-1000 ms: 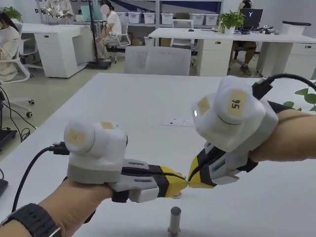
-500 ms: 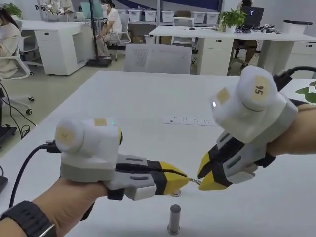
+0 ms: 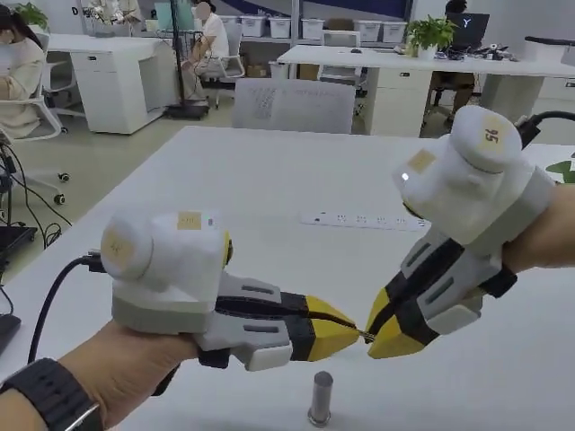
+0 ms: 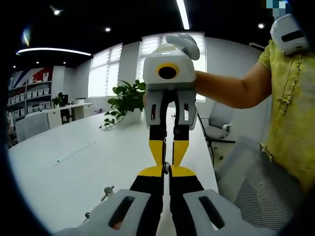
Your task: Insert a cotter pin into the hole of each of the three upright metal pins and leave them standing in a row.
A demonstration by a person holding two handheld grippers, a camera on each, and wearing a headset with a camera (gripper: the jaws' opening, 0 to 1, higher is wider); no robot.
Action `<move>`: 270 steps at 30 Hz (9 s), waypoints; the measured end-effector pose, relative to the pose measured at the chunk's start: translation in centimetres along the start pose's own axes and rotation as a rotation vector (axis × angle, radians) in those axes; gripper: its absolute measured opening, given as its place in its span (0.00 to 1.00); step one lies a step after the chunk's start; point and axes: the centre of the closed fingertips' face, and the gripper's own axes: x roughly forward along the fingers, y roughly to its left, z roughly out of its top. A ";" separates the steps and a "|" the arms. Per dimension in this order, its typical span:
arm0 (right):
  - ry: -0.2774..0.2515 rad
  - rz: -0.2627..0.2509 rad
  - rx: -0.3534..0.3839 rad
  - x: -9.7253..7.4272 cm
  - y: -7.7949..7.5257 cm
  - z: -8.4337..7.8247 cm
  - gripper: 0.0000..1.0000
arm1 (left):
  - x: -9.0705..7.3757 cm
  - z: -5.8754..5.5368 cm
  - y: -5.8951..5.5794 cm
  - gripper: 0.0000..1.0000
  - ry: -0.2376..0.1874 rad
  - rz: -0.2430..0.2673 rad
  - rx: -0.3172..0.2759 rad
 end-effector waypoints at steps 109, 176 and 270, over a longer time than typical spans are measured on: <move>0.221 -0.221 -0.087 -0.2 -2.6 -3.3 0.02 | 1.2 -9.7 3.8 0.29 0.294 0.170 -0.012; 0.260 -0.159 0.092 6.6 -3.0 -6.6 0.02 | 1.9 -11.8 3.7 0.11 0.316 0.068 0.088; 0.279 -0.108 -0.033 9.0 -3.6 -3.1 0.02 | 1.4 -12.4 3.4 0.11 0.338 0.086 0.033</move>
